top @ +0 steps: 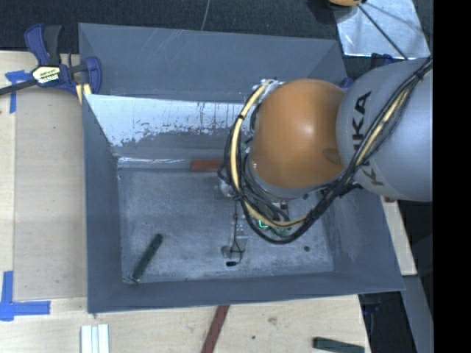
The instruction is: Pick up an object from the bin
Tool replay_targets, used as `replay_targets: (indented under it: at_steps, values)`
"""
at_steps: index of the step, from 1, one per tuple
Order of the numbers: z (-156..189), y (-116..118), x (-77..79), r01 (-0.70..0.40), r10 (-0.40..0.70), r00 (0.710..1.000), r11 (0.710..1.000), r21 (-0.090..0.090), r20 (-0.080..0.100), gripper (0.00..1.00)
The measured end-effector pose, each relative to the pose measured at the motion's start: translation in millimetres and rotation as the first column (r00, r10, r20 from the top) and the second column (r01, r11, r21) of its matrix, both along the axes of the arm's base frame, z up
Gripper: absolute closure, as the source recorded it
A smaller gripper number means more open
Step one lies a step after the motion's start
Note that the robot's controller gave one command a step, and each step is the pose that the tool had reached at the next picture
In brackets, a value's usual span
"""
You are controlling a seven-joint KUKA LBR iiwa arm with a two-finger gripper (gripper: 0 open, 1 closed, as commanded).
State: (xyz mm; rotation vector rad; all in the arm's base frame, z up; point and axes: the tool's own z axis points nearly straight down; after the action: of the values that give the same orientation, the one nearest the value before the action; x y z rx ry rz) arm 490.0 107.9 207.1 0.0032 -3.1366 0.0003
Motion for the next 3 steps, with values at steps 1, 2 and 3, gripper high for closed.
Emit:
replay_targets:
  at_steps: [1,2,3]
  values:
    - [3,0,1.8,0.003,-0.003,1.0,1.0,0.001,0.008,0.0]
    - [-47,31,2.5,-0.071,0.071,0.997,0.997,0.001,0.013,0.0]
    - [-97,101,22.2,-0.157,0.157,0.987,0.988,0.001,0.011,0.0]
